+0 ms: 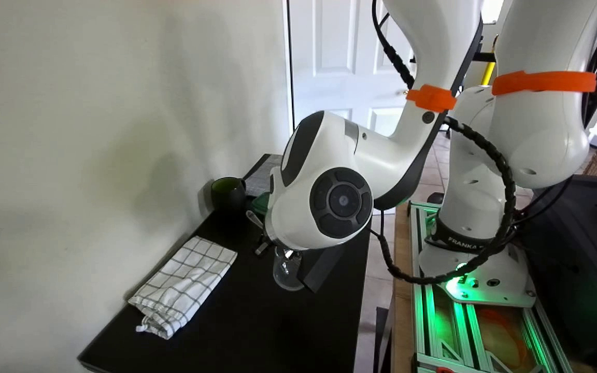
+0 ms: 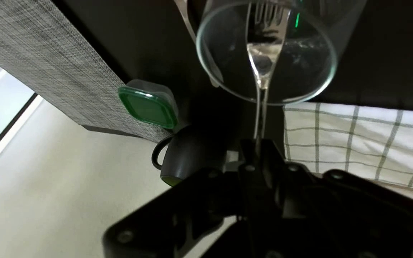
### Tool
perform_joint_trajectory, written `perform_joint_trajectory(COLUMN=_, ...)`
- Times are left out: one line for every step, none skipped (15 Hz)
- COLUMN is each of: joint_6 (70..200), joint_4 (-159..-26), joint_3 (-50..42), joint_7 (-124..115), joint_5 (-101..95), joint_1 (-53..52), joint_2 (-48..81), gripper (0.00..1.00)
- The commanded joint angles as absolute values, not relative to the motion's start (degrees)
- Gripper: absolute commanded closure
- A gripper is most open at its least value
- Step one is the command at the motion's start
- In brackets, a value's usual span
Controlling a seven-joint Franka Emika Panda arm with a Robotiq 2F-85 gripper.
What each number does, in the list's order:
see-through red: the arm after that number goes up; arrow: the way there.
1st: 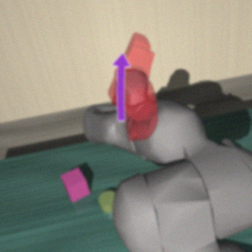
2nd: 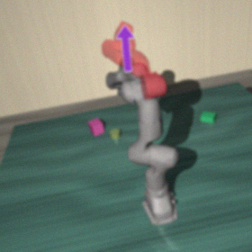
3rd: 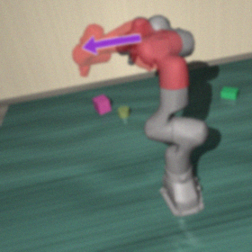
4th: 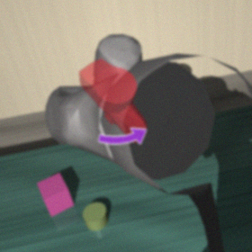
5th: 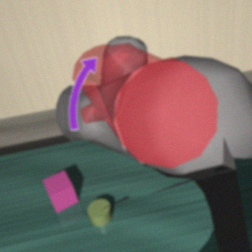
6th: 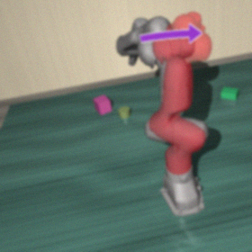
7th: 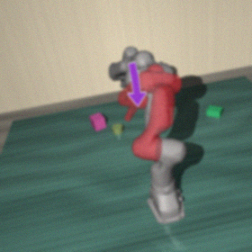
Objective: Put the fork in the cup
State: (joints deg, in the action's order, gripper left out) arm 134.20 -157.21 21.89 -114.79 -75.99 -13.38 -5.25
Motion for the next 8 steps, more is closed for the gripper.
perform_joint_trajectory(joint_6=131.42, joint_4=-157.21, joint_3=21.22, joint_7=-117.38, joint_5=-75.67, joint_1=-16.06, joint_2=-3.16, gripper=0.98)
perform_joint_trajectory(joint_6=130.97, joint_4=-157.21, joint_3=21.24, joint_7=-117.70, joint_5=-75.66, joint_1=-16.35, joint_2=-2.83, gripper=0.98)
perform_joint_trajectory(joint_6=130.56, joint_4=-157.21, joint_3=21.20, joint_7=-118.00, joint_5=-75.54, joint_1=-16.55, joint_2=-2.47, gripper=0.98)
perform_joint_trajectory(joint_6=130.25, joint_4=-157.21, joint_3=21.18, joint_7=-118.26, joint_5=-75.48, joint_1=-16.72, joint_2=-2.16, gripper=0.98)
perform_joint_trajectory(joint_6=129.89, joint_4=-157.21, joint_3=21.18, joint_7=-118.60, joint_5=-75.44, joint_1=-16.88, joint_2=-1.89, gripper=0.98)
perform_joint_trajectory(joint_6=129.39, joint_4=-157.21, joint_3=21.20, joint_7=-119.00, joint_5=-75.29, joint_1=-17.03, joint_2=-1.62, gripper=0.98)
perform_joint_trajectory(joint_6=128.68, joint_4=-157.21, joint_3=21.23, joint_7=-119.42, joint_5=-74.99, joint_1=-17.19, joint_2=-1.28, gripper=0.98)
perform_joint_trajectory(joint_6=128.23, joint_4=-157.21, joint_3=21.26, joint_7=-119.72, joint_5=-74.89, joint_1=-17.35, joint_2=-1.10, gripper=0.98)
